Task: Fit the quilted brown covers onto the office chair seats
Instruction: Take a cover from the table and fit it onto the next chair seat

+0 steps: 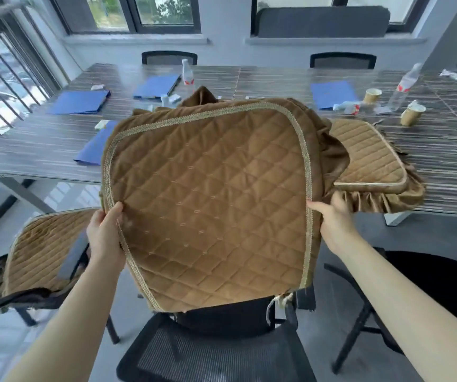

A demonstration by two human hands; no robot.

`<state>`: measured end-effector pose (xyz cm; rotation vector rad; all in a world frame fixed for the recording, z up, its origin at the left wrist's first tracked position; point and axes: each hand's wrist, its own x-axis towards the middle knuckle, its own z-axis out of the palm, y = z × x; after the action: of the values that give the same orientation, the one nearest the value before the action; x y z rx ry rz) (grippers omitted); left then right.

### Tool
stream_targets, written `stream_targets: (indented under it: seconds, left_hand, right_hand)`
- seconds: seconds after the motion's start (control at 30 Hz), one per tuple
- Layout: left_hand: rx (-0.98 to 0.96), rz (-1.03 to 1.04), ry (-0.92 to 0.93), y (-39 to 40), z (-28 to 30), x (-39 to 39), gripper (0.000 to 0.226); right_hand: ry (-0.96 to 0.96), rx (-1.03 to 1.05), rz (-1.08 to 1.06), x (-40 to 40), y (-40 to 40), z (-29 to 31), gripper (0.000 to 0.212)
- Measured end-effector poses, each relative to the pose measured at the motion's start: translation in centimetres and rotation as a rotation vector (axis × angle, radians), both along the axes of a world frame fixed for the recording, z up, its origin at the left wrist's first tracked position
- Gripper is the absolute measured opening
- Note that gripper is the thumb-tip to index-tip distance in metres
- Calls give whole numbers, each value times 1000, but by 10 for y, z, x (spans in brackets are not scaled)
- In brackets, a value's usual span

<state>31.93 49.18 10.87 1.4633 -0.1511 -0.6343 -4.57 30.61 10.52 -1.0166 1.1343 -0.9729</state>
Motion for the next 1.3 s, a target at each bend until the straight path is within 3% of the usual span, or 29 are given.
stream_targets:
  seconds: [0.1,0.23,0.33,0.6,0.97,1.13,1.3]
  left_hand:
    - [142,45,-17,3,-53,2,11]
    - [262,8,-67,-1,-94,-10,44]
    - [347,-78,-84,-6,-128,-3,49]
    - [485,-241,-79,-13,-209,38,33]
    - [660,-293,-313,-31,-317,39,23]
    - [816,-405,-482,-47,-355,13,45]
    - [891,-507,-526,-67,-396,-4,47]
  right_hand:
    - [136,24,11,1,6,-24,44]
    - [278,57,-63,8,20,-66,43]
    - [389,109,-165,18,25,-94,40]
    - [651,288,-246,59,45,-162,14]
    - [831,452,-327,64,43,-295,22]
    - [943,379,-280,68,29,-338,15]
    - [1041,157,-39,77,16,-385,7]
